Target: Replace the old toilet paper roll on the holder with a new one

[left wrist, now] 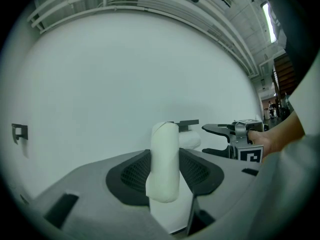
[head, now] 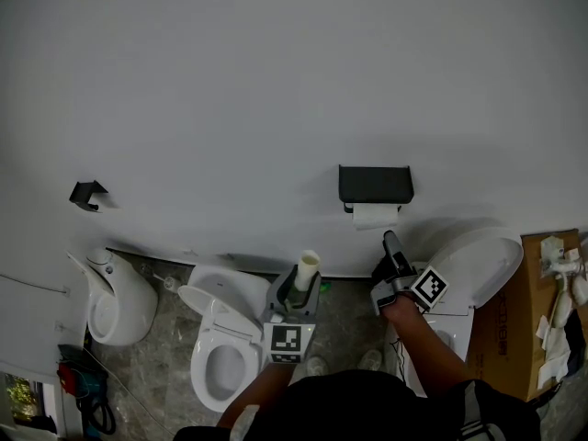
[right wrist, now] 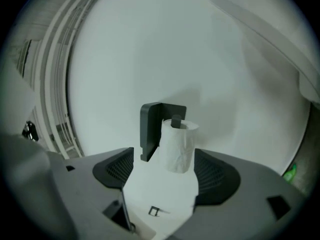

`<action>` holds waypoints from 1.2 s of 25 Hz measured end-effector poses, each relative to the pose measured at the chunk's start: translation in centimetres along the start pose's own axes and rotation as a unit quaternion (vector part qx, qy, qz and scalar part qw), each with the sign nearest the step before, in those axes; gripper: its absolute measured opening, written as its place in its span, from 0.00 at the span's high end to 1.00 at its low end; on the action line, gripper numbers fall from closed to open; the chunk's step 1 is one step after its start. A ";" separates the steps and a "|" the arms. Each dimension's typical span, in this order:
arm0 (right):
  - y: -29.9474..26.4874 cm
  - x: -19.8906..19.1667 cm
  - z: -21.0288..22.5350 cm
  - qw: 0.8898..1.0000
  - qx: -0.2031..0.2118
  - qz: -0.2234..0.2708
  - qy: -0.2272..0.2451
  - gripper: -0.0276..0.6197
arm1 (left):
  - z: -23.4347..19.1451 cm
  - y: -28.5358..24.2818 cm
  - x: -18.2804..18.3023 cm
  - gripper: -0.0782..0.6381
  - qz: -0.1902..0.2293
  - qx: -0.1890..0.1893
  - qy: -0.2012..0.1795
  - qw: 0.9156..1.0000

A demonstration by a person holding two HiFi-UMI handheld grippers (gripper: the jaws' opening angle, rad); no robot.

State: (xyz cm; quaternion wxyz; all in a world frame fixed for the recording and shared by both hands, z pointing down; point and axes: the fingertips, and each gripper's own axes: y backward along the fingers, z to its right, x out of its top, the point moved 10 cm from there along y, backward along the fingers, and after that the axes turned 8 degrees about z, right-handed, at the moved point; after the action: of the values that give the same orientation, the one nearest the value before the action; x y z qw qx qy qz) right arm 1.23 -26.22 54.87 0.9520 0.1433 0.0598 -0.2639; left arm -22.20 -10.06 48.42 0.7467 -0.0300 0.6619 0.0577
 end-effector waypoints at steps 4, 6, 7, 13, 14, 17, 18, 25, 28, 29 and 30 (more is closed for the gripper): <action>1.2 1.2 -2.0 0.995 0.030 -0.023 0.093 0.44 | 0.1 -0.2 0.0 0.65 0.000 -0.004 0.006 1.000; 1.9 1.8 -3.0 0.988 0.041 -0.026 0.148 0.50 | 0.2 -0.3 -0.1 0.65 0.000 -0.005 0.009 1.000; 2.4 2.1 -3.5 0.982 0.045 -0.026 0.180 0.59 | 0.3 -0.4 -0.1 0.65 0.000 -0.007 0.010 1.000; 3.9 3.1 -6.9 0.933 0.082 -0.036 0.348 0.87 | 0.6 -0.8 0.2 0.65 0.009 -0.015 0.020 1.000; 3.9 3.2 -7.6 0.922 0.090 -0.042 0.375 0.90 | 0.7 -0.9 0.4 0.65 0.011 -0.016 0.022 1.000; 3.4 3.2 -9.8 0.871 0.098 -0.067 0.478 0.95 | 0.8 -1.1 0.5 0.65 0.018 -0.018 0.029 0.999; 3.3 3.0 -10.4 0.848 0.096 -0.075 0.516 0.95 | 0.9 -1.2 0.4 0.65 0.019 -0.018 0.031 0.999; 3.7 1.2 -13.0 0.730 0.078 -0.112 0.670 0.96 | 1.4 -1.5 0.5 0.65 0.017 -0.026 0.042 0.999; 3.9 0.9 -13.6 0.703 0.082 -0.114 0.697 0.96 | 1.5 -1.5 0.7 0.65 0.018 -0.026 0.043 0.999; 3.9 0.8 -13.8 0.696 0.086 -0.112 0.704 0.96 | 1.5 -1.6 0.7 0.65 0.019 -0.026 0.044 0.999; 3.9 0.7 -14.0 0.692 0.091 -0.109 0.708 0.96 | 1.5 -1.6 0.6 0.65 0.019 -0.026 0.045 0.998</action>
State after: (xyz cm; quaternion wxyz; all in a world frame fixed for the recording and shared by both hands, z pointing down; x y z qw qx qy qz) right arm 3.27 -19.11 42.32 0.5746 0.3657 0.7072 -0.1898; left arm -20.48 -11.40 47.92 0.7138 -0.0395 0.6937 0.0881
